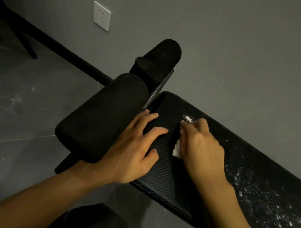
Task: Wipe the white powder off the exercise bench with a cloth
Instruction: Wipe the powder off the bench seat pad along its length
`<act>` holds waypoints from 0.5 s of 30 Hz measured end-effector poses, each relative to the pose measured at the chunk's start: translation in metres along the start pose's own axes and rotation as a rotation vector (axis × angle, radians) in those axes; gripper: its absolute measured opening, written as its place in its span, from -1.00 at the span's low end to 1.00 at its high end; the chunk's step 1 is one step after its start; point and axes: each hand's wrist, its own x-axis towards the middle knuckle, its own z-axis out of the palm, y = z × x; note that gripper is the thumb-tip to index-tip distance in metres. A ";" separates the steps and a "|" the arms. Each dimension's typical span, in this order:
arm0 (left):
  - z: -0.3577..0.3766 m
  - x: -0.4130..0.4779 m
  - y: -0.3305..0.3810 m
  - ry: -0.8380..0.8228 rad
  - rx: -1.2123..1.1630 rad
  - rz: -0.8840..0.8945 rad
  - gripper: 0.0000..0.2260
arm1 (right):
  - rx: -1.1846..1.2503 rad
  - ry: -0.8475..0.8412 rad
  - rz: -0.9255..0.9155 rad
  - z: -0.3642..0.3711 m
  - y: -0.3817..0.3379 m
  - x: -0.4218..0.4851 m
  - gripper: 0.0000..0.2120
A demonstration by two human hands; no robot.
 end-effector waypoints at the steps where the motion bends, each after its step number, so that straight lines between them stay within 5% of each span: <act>1: 0.000 0.000 0.000 -0.004 -0.002 0.000 -0.52 | -0.013 -0.002 0.026 0.002 0.002 0.010 -0.70; 11: -0.001 -0.002 0.001 0.000 -0.062 -0.013 -0.52 | 0.073 -0.064 0.044 -0.005 -0.013 -0.008 -0.66; 15: -0.002 0.000 0.002 0.004 -0.065 -0.005 -0.52 | 0.019 -0.011 0.119 0.005 -0.005 0.029 -0.78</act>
